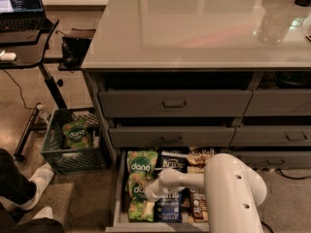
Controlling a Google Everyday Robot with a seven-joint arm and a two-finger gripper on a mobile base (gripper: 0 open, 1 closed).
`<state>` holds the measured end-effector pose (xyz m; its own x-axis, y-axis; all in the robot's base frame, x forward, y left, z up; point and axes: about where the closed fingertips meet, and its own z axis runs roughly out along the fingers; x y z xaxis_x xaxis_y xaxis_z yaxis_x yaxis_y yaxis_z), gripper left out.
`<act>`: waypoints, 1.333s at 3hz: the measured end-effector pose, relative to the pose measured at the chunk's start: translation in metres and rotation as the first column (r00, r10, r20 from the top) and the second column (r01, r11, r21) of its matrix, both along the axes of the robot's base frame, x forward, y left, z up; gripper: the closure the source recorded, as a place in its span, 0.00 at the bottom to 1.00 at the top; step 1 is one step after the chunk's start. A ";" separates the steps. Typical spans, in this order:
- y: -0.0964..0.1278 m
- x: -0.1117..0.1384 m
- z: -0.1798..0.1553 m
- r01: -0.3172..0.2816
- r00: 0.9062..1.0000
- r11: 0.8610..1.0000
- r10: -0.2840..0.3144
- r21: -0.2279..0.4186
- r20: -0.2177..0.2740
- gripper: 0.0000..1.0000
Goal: Pick green rice chip bag from bottom drawer and place on counter
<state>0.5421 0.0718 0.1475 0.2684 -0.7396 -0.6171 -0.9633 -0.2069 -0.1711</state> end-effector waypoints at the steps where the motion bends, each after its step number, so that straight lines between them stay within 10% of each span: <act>1: 0.000 0.000 0.000 0.000 1.000 1.000 0.000 0.000 0.000 0.65; 2: 0.000 0.000 0.000 0.000 1.000 1.000 0.000 0.000 0.000 0.89; 4: 0.000 0.000 0.006 0.000 1.000 1.000 0.000 0.000 0.000 1.00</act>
Offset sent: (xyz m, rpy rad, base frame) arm 0.0000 0.0000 0.0000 0.0000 0.0000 0.0000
